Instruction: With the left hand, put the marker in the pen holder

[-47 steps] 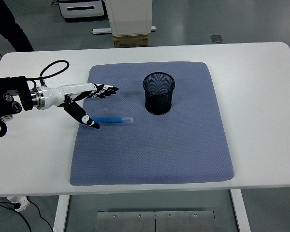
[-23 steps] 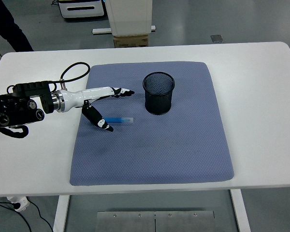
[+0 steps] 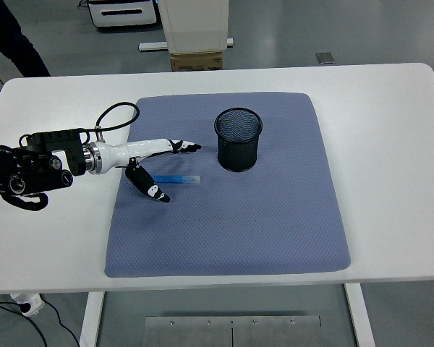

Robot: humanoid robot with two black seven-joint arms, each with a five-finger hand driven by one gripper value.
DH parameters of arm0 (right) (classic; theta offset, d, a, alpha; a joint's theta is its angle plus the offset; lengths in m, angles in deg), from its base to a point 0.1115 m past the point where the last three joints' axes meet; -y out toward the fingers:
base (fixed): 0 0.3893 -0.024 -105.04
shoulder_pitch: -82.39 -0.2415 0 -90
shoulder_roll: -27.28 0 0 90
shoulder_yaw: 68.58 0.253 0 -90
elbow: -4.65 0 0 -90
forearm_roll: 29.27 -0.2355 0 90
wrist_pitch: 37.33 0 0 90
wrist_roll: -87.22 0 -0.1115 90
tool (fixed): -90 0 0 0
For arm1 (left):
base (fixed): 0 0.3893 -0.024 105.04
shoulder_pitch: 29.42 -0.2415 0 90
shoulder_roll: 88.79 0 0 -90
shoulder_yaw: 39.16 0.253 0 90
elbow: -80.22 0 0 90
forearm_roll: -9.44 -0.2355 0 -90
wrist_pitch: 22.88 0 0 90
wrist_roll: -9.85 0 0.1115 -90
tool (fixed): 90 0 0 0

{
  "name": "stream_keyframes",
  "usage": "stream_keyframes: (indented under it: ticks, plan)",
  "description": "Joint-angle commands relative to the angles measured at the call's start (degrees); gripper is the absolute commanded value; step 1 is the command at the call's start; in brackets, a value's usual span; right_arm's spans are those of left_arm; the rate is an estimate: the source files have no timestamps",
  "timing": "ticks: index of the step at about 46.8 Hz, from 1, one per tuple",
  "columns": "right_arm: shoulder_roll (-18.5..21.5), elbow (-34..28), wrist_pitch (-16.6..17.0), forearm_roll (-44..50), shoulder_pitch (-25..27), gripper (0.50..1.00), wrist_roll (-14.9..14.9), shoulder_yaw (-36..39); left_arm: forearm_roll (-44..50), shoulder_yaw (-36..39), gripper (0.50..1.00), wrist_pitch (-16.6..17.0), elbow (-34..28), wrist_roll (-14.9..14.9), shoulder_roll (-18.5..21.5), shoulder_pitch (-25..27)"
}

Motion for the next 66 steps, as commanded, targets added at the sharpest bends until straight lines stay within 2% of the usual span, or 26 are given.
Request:
stream_keyframes:
  ticks: [1, 4, 8, 16, 26, 36, 42, 48, 66]
  plan:
    - [0.0, 0.0, 0.0, 0.0, 0.0, 1.0, -0.1, 0.0, -0.1, 0.0, 0.862, 0.1, 0.0, 0.0, -0.5, 0.0]
    - [0.0, 0.0, 0.0, 0.0, 0.0, 1.0, 0.0, 0.0, -0.1, 0.1, 0.813, 0.1, 0.0, 0.1, -0.6, 0.0]
    - [0.0, 0.0, 0.0, 0.0, 0.0, 1.0, 0.0, 0.0, -0.1, 0.1, 0.777, 0.1, 0.0, 0.0, -0.6, -0.1]
    - [0.0, 0.0, 0.0, 0.0, 0.0, 1.0, 0.0, 0.0, -0.2, 0.1, 0.771, 0.3, 0.7, 0.1, -0.9, -0.5]
    - [0.0, 0.0, 0.0, 0.1, 0.0, 1.0, 0.0, 0.0, -0.3, 1.7, 0.771, 2.5, 2.2, 0.1, -1.7, -0.8]
    - [0.0, 0.0, 0.0, 0.0, 0.0, 1.0, 0.0, 0.0, -0.3, 1.7, 0.76, 2.8, 2.2, 0.1, -1.7, -0.9]
    - [0.0, 0.0, 0.0, 0.0, 0.0, 1.0, 0.0, 0.0, -0.7, 1.7, 0.698, 3.4, 2.2, 0.1, -1.8, -0.9]
    - [0.0, 0.0, 0.0, 0.1, 0.0, 1.0, -0.1, 0.0, -2.4, 1.7, 0.61, 4.9, 2.2, 0.1, -1.8, -0.9]
    - [0.0, 0.0, 0.0, 0.1, 0.0, 1.0, 0.0, 0.0, -2.6, 1.7, 0.61, 5.5, 2.2, 0.3, -2.1, -1.1]
